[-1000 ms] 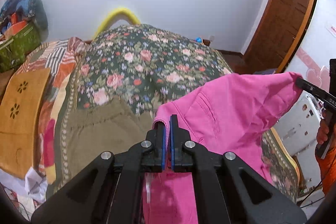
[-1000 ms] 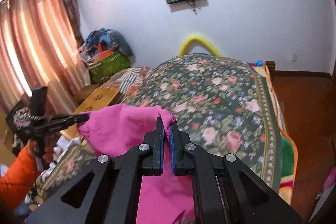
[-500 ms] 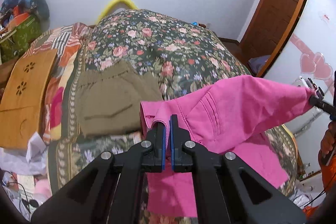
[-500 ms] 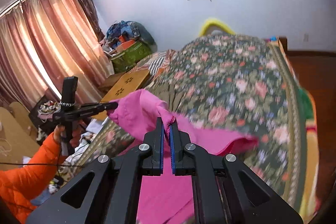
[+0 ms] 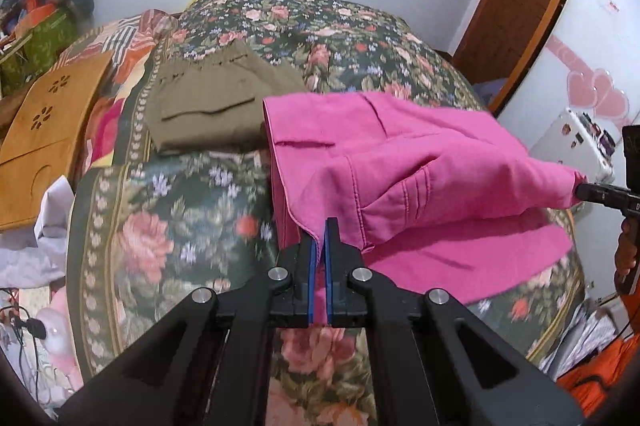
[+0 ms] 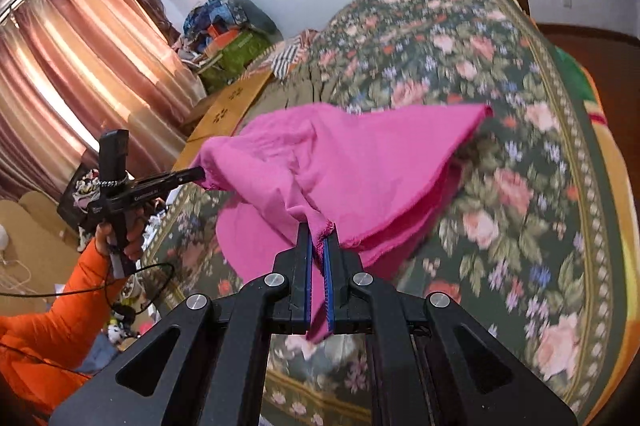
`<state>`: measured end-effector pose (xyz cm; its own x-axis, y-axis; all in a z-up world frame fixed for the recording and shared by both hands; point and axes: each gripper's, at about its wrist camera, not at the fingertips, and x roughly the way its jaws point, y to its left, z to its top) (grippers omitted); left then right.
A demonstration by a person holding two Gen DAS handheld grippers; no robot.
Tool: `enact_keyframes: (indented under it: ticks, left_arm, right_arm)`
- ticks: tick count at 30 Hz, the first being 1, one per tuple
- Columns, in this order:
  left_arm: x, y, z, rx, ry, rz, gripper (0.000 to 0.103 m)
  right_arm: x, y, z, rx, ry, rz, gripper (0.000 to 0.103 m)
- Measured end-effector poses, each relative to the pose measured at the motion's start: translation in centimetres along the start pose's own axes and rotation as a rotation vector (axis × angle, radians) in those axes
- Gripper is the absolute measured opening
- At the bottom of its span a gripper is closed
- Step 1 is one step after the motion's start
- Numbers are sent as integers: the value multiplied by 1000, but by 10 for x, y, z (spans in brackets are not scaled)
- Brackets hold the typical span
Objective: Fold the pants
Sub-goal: 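Lay the folded pink pants down and open both grippers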
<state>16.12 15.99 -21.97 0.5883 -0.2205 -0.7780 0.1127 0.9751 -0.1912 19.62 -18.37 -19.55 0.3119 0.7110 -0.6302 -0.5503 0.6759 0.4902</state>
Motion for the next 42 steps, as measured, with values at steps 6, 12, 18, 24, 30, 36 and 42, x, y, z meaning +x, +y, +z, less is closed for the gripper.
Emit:
enact_keyframes:
  ticks: [6, 12, 18, 24, 30, 36, 42]
  left_arm:
    - [17, 7, -22, 7, 65, 14, 3]
    - [24, 9, -41, -15, 107, 13, 7]
    - [13, 15, -48, -26, 152, 4, 28]
    - [-25, 21, -26, -47, 50, 35, 36]
    - [-11, 23, 6, -89, 41, 95, 42]
    - [43, 27, 3, -119, 164, 96, 42]
    - [45, 11, -10, -57, 195, 96, 42]
  right_arm:
    - [19, 9, -22, -41, 76, 10, 5]
    - [26, 9, -32, -62, 118, -16, 6]
    - [19, 5, -28, -64, 160, -48, 8]
    - [0, 9, -6, -83, 94, -65, 19]
    - [5, 19, 17, -92, 20, -30, 28]
    - [52, 23, 7, -80, 126, -61, 28]
    - [72, 33, -15, -235, 237, -131, 29]
